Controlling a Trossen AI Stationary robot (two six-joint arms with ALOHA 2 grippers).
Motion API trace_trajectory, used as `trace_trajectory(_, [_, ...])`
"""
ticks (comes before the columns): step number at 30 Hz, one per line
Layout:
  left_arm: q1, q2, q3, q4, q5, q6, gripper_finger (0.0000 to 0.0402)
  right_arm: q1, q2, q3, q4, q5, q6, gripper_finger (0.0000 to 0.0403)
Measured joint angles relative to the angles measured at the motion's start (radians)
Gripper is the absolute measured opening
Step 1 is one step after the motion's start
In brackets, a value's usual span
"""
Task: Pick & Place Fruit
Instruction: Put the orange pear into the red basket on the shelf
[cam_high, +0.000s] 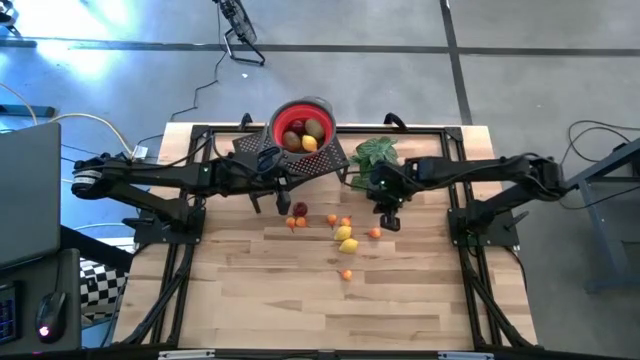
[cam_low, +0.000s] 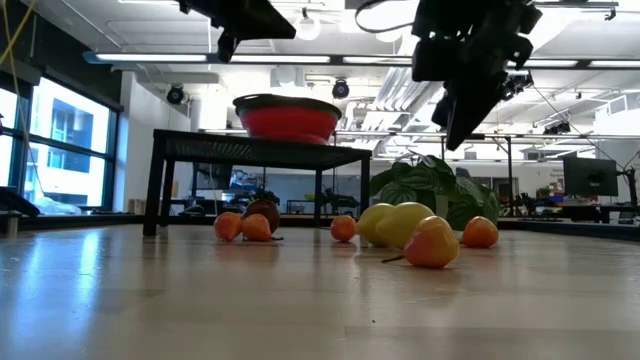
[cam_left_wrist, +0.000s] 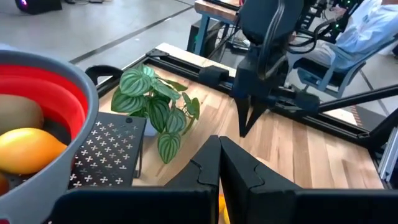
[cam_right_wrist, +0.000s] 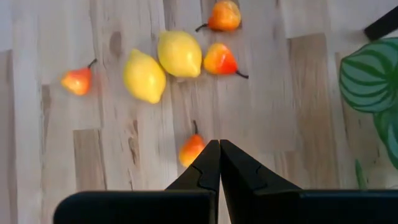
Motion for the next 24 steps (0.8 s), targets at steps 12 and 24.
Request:
trace_trajectory(12, [0.000, 0.000, 0.000, 0.000, 0.000, -0.001, 0.0000, 0.023, 0.007, 0.000, -0.001, 0.024, -0.003, 0.0004])
trace_trajectory(24, [0.000, 0.000, 0.000, 0.000, -0.001, 0.001, 0.0000, 0.021, 0.006, 0.000, 0.000, -0.022, -0.011, 0.0004])
